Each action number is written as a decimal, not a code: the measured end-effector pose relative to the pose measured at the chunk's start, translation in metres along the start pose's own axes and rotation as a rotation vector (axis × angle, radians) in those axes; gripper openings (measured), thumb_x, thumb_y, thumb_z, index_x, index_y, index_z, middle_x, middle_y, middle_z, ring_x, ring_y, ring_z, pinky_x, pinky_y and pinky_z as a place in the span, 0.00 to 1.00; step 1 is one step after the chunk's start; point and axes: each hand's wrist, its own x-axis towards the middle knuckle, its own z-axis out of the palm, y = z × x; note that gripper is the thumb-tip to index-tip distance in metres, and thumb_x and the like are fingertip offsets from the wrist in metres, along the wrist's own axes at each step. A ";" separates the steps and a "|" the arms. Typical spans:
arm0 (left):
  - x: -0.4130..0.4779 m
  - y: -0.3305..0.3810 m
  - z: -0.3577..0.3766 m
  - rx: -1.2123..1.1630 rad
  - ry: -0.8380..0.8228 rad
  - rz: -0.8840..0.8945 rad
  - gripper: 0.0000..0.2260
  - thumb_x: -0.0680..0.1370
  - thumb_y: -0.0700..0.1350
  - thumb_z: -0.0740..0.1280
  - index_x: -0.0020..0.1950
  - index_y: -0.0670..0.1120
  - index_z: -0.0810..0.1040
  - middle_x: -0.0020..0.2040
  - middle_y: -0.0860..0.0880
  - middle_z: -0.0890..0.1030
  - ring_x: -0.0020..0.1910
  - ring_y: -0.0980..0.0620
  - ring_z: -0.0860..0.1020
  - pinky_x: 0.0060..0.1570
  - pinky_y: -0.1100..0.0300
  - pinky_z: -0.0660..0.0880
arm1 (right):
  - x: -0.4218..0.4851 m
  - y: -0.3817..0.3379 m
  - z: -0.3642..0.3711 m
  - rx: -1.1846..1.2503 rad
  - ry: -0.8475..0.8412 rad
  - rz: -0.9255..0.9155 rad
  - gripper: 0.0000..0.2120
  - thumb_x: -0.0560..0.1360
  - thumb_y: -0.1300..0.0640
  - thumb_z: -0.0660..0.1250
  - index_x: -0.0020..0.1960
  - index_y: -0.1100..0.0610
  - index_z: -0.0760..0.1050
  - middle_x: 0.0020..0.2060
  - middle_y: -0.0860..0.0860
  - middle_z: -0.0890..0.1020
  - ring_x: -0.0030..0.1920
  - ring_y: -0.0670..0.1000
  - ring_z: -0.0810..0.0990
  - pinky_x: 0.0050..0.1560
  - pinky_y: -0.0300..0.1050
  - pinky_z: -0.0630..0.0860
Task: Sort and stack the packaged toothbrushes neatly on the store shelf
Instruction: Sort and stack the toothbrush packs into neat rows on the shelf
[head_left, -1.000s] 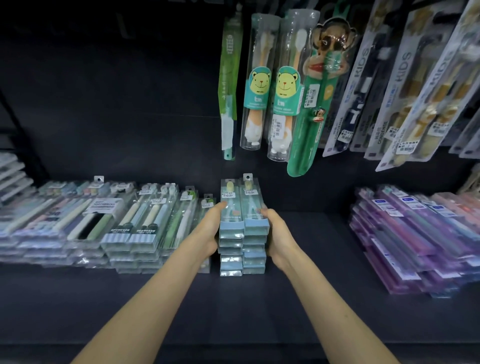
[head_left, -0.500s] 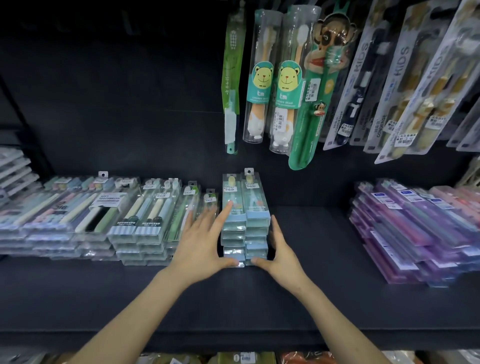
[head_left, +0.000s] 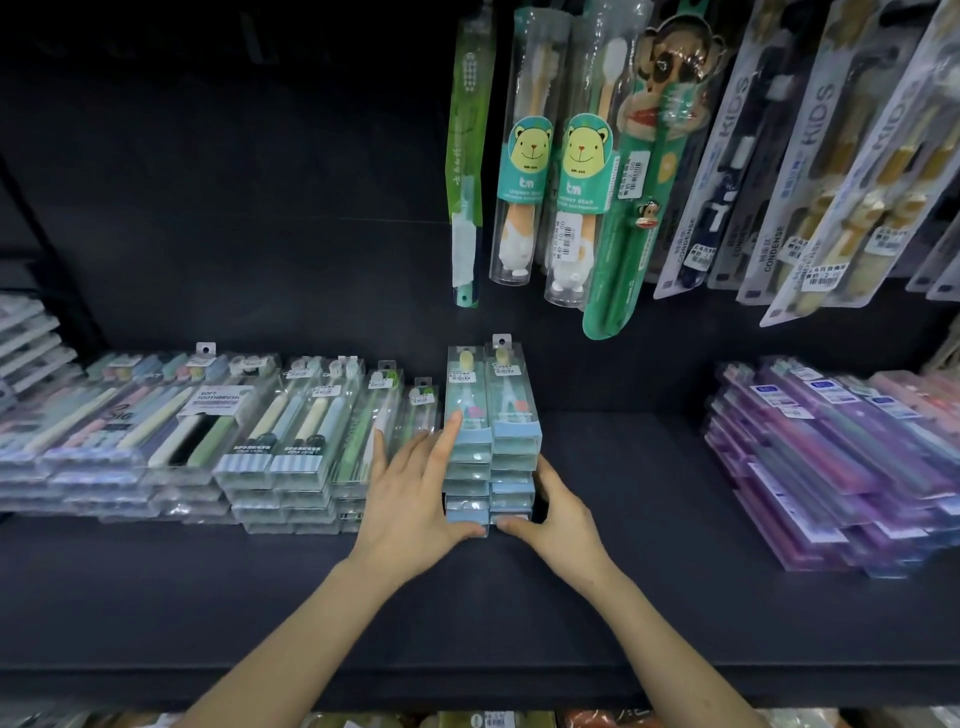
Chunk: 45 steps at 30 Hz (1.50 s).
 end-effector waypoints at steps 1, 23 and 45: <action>-0.002 0.000 0.002 0.045 0.014 0.018 0.65 0.56 0.64 0.79 0.77 0.52 0.37 0.60 0.44 0.79 0.63 0.43 0.76 0.70 0.36 0.56 | 0.000 0.000 0.000 -0.018 -0.004 -0.007 0.41 0.70 0.56 0.75 0.76 0.44 0.57 0.64 0.37 0.74 0.64 0.38 0.72 0.62 0.33 0.69; 0.006 0.007 0.014 -0.518 0.075 -0.258 0.51 0.71 0.49 0.75 0.66 0.77 0.35 0.70 0.51 0.70 0.63 0.53 0.74 0.55 0.60 0.72 | 0.009 -0.006 0.001 -0.046 0.063 0.001 0.36 0.71 0.52 0.74 0.74 0.45 0.61 0.63 0.41 0.74 0.62 0.41 0.72 0.59 0.38 0.70; 0.024 -0.001 -0.001 -0.591 -0.130 -0.305 0.35 0.76 0.48 0.69 0.77 0.56 0.53 0.47 0.50 0.70 0.43 0.51 0.73 0.52 0.48 0.75 | 0.007 -0.017 -0.008 0.102 0.051 -0.045 0.39 0.78 0.60 0.66 0.78 0.44 0.44 0.59 0.25 0.65 0.52 0.18 0.65 0.50 0.16 0.62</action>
